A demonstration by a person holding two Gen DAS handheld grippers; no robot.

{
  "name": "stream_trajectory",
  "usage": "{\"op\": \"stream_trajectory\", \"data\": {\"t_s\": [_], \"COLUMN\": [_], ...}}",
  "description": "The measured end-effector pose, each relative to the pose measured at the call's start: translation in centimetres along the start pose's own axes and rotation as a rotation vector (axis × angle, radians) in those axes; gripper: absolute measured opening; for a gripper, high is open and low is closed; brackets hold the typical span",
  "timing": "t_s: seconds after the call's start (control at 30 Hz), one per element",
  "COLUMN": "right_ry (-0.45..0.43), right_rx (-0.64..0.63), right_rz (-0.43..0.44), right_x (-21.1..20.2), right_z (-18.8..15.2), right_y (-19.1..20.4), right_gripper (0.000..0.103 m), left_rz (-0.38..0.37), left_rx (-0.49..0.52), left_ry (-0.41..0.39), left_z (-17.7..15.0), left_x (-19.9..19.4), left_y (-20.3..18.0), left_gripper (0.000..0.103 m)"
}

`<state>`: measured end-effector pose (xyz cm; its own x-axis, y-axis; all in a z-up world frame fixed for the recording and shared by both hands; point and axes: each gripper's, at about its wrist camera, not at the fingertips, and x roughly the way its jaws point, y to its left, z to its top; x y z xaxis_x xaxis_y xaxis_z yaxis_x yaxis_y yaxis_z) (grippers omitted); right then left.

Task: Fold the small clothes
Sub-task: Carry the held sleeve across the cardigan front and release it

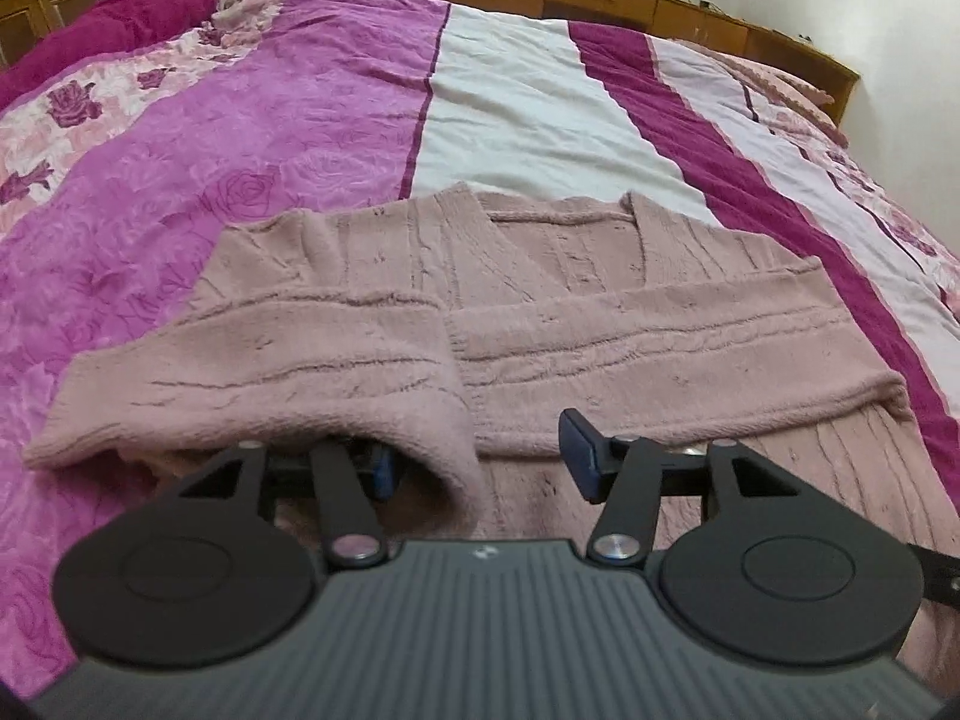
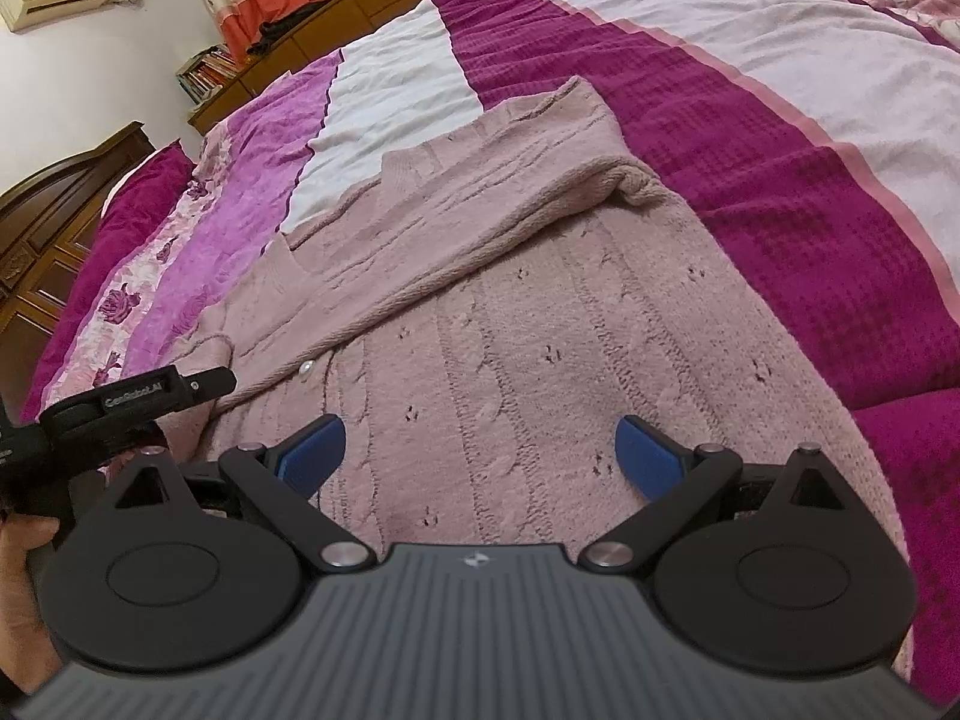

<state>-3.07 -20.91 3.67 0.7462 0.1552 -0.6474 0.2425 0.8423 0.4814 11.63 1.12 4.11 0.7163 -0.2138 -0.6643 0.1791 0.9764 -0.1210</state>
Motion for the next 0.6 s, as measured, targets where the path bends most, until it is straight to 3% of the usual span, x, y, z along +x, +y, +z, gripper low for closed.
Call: {"op": "stream_trajectory", "data": {"t_s": [0.13, 0.6], "right_ry": [-0.001, -0.008], "right_rx": [-0.001, -0.061], "right_rz": [0.005, 0.032], "right_x": [-0.1, -0.5], "right_z": [0.0, -0.1], "right_y": [0.2, 2.1], "right_gripper": [0.1, 0.1], "left_rz": [-0.007, 0.065], "left_rx": [-0.003, -0.103], "left_ry": [0.011, 0.053], "left_z": [0.1, -0.8], "left_x": [-1.4, -6.2], "left_y": [0.3, 4.6], "left_gripper": [0.062, 0.062]}}
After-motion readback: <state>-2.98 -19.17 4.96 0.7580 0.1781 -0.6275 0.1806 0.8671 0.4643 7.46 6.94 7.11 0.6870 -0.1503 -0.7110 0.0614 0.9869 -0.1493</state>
